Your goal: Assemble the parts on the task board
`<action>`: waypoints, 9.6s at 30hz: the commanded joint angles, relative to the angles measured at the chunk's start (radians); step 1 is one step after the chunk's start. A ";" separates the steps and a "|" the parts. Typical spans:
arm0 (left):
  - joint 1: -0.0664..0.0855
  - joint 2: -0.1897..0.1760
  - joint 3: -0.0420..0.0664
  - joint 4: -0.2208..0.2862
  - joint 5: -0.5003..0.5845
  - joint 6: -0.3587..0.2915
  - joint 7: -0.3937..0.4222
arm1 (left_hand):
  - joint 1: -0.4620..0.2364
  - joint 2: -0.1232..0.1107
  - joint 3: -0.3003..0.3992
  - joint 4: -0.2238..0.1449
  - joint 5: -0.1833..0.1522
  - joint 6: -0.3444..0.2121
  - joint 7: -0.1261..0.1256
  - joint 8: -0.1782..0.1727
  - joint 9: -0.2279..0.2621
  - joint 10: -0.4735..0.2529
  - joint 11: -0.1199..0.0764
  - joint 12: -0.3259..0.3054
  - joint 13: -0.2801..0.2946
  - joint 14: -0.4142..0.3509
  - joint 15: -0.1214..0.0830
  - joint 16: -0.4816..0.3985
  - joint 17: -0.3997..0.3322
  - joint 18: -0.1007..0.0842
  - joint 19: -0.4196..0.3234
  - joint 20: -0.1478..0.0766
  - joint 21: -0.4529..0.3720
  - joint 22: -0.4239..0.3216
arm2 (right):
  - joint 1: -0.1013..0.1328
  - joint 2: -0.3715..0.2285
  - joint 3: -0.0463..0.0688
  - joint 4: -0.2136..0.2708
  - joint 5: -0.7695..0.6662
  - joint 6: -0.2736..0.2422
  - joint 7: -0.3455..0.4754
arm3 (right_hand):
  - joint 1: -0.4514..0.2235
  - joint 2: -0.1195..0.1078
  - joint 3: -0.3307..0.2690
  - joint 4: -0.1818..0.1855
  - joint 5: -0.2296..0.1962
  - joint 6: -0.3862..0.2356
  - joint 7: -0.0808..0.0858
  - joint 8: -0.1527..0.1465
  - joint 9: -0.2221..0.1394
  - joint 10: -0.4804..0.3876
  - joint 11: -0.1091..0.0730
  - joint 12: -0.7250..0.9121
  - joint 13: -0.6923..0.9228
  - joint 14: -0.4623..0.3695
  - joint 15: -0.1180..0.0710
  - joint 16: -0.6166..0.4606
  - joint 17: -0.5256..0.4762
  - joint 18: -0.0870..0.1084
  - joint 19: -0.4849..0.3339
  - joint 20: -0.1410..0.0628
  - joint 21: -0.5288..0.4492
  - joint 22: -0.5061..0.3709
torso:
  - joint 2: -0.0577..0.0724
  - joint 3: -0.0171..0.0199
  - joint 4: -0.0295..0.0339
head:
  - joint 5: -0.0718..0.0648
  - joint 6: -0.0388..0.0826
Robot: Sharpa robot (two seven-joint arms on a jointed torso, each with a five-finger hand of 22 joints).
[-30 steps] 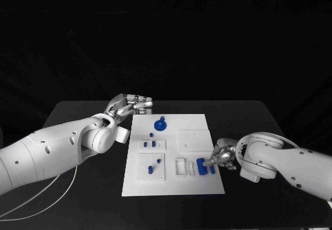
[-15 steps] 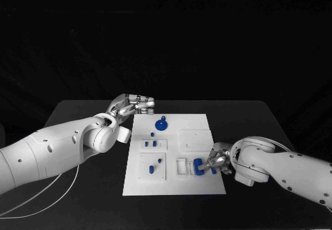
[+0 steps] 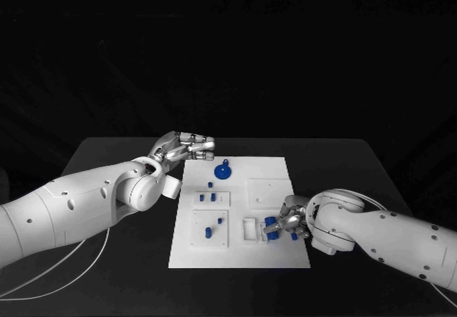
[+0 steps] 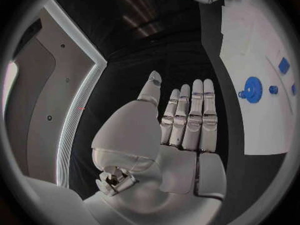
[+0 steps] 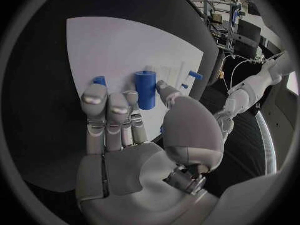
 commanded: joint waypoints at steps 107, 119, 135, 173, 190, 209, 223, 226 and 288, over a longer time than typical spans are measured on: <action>0.001 0.000 -0.005 0.004 -0.031 0.055 -0.068 | -0.006 0.000 0.019 0.009 0.069 -0.020 0.007 0.001 -0.001 -0.026 0.005 0.001 0.001 -0.022 0.008 0.000 0.001 -0.009 -0.009 0.010 0.009 -0.033 | 0.013 0.071 -0.026 0.018 0.180 -0.099 0.005 | 0.033 -0.007 -0.181 0.101 -0.001 0.096 -0.026 -0.004 -0.394 0.021 -0.017 -0.016 -0.010 0.010 -0.010 -0.003 0.011 -0.022 0.052 -0.002 0.011 0.099 | 0.000 -0.0018 -0.0012 | 0.037 0.001; 0.001 0.000 -0.005 0.004 -0.033 0.056 -0.070 | -0.005 -0.001 0.019 0.010 0.070 -0.020 0.007 0.001 -0.001 -0.027 0.005 0.001 0.001 -0.023 0.008 0.000 0.001 -0.009 -0.010 0.011 0.010 -0.035 | 0.013 0.073 -0.026 0.018 0.168 -0.096 0.007 | 0.043 -0.004 -0.186 0.102 0.000 0.095 -0.025 -0.004 -0.393 0.019 -0.016 -0.018 -0.011 0.011 -0.010 -0.006 0.011 -0.022 0.051 -0.001 0.009 0.098 | 0.001 -0.0015 -0.0015 | 0.042 -0.001; 0.000 -0.001 -0.005 0.000 -0.036 0.059 -0.074 | -0.006 0.000 0.019 0.013 0.070 -0.021 0.007 0.001 -0.001 -0.028 0.006 0.001 0.001 -0.023 0.009 -0.001 0.001 -0.009 -0.010 0.011 0.011 -0.038 | 0.013 0.066 -0.026 0.038 0.150 -0.114 0.009 | 0.025 0.030 -0.306 0.162 0.072 0.089 -0.024 -0.005 -0.390 0.019 -0.017 -0.017 -0.011 0.011 -0.010 -0.008 0.010 -0.019 0.053 -0.001 0.006 0.098 | 0.001 -0.0021 -0.0001 | 0.044 -0.001; 0.000 -0.003 -0.006 0.000 -0.041 0.059 -0.084 | -0.006 0.001 0.021 0.016 0.070 -0.020 0.007 0.002 -0.001 -0.029 0.005 0.001 0.001 -0.023 0.009 0.000 0.001 -0.009 -0.010 0.011 0.013 -0.043 | 0.013 0.038 -0.022 0.071 0.127 -0.065 0.060 | 0.136 0.093 -0.398 -0.100 0.166 0.148 -0.051 -0.002 -0.238 0.017 -0.032 -0.029 -0.019 0.011 -0.020 -0.029 0.002 -0.029 0.052 -0.011 -0.008 0.097 | 0.000 -0.0020 -0.0008 | 0.046 -0.009; 0.000 -0.001 -0.007 0.000 -0.047 0.058 -0.087 | -0.006 0.001 0.021 0.016 0.070 -0.020 0.007 0.002 -0.001 -0.029 0.005 0.001 0.001 -0.023 0.009 0.000 0.001 -0.009 -0.010 0.011 0.013 -0.043 | 0.012 0.062 -0.022 0.047 0.077 -0.084 0.032 | 0.150 0.125 -0.347 -0.116 0.141 0.146 -0.075 -0.004 0.033 0.030 -0.045 -0.022 -0.002 0.013 -0.029 -0.030 0.007 -0.035 0.054 -0.020 -0.008 0.097 | 0.001 -0.0027 -0.0008 | 0.045 -0.012; 0.000 -0.001 -0.007 -0.001 -0.048 0.059 -0.085 | -0.006 0.002 0.021 0.018 0.071 -0.019 0.007 0.002 -0.001 -0.029 0.005 0.001 0.001 -0.023 0.009 0.000 0.001 -0.009 -0.010 0.011 0.015 -0.045 | 0.011 0.074 -0.024 0.030 0.083 -0.100 0.036 | 0.124 0.095 -0.199 -0.170 0.137 0.158 -0.083 -0.004 0.044 0.045 -0.051 0.004 0.035 0.013 -0.033 -0.027 0.007 -0.038 0.055 -0.024 0.001 0.099 | 0.001 -0.0016 -0.0011 | 0.045 -0.013; 0.000 -0.004 -0.007 -0.001 -0.048 0.059 -0.086 | -0.006 0.003 0.021 0.019 0.071 -0.018 0.006 0.002 -0.001 -0.027 0.005 0.001 0.001 -0.024 0.009 0.000 0.001 -0.009 -0.011 0.011 0.016 -0.047 | 0.005 0.057 -0.024 0.046 0.100 -0.127 0.076 | 0.043 0.109 -0.205 -0.046 0.188 0.150 -0.082 -0.003 0.086 0.051 -0.050 0.005 0.045 0.013 -0.034 -0.024 0.005 -0.036 0.057 -0.025 0.004 0.098 | 0.001 -0.0017 -0.0016 | 0.047 -0.011; 0.000 -0.005 -0.007 -0.001 -0.048 0.060 -0.086 | -0.006 0.004 0.021 0.021 0.071 -0.018 0.006 0.002 -0.001 -0.027 0.005 0.001 0.001 -0.024 0.009 0.000 0.001 -0.009 -0.011 0.011 0.016 -0.047 | 0.005 0.056 -0.024 0.047 0.103 -0.131 0.080 | 0.027 0.109 -0.186 -0.050 0.185 0.148 -0.081 -0.003 0.098 0.052 -0.051 0.005 0.046 0.013 -0.033 -0.023 0.004 -0.035 0.056 -0.025 0.005 0.098 | 0.001 -0.0018 -0.0019 | 0.047 -0.011; 0.000 -0.011 -0.008 0.002 -0.052 0.070 -0.091 | -0.006 0.007 0.021 0.028 0.070 -0.016 0.005 0.002 -0.001 -0.025 0.004 0.001 0.001 -0.023 0.008 0.000 0.001 -0.009 -0.011 0.011 0.019 -0.051 | -0.022 0.040 0.000 -0.042 -0.002 -0.009 -0.010 | 0.046 0.058 -0.163 0.032 0.015 0.125 -0.076 -0.003 0.235 0.070 -0.046 0.126 0.138 0.013 -0.030 0.007 0.021 -0.040 0.053 -0.021 0.038 0.103 | 0.001 -0.0025 0.0002 | 0.038 -0.010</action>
